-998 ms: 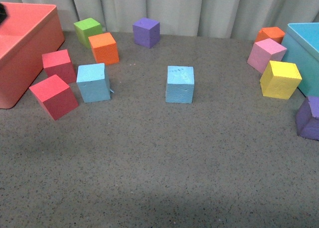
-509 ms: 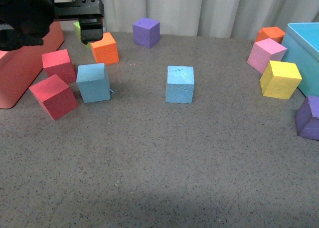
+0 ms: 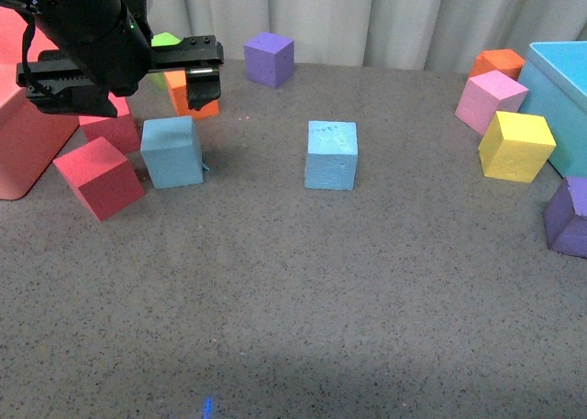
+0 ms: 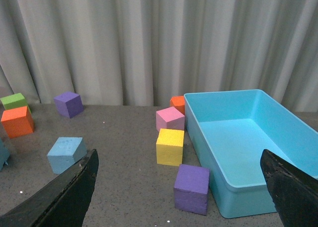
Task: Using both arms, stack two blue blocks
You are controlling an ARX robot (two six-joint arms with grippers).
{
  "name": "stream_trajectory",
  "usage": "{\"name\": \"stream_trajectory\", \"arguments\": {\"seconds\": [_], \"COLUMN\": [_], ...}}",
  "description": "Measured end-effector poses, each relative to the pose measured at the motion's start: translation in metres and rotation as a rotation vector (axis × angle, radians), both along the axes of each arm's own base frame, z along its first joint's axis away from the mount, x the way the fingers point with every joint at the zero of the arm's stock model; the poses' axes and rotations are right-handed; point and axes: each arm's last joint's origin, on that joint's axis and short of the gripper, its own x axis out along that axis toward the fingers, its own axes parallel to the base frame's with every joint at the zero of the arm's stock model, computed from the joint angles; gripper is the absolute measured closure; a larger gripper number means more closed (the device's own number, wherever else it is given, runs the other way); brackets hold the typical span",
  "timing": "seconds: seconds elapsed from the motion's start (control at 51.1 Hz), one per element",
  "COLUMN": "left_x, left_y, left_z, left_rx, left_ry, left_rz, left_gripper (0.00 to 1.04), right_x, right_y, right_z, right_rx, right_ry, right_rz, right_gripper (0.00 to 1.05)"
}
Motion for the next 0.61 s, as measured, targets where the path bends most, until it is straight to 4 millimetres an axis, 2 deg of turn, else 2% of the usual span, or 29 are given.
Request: {"name": "stream_trajectory", "arguments": {"seconds": [0.254, 0.606], "left_x": [0.01, 0.017], "left_y": [0.003, 0.001], "left_z": [-0.007, -0.026], "left_rx": [0.001, 0.007], "left_ry": [0.029, 0.074], "left_rz": [0.01, 0.006], "left_gripper": [0.07, 0.07], "right_x": [0.0, 0.0], "right_y": [0.0, 0.0], "right_z": [0.0, 0.0], "right_rx": [0.0, 0.0], "right_ry": [0.0, 0.0], "right_rz": [0.0, 0.0], "right_gripper": [0.1, 0.1]}}
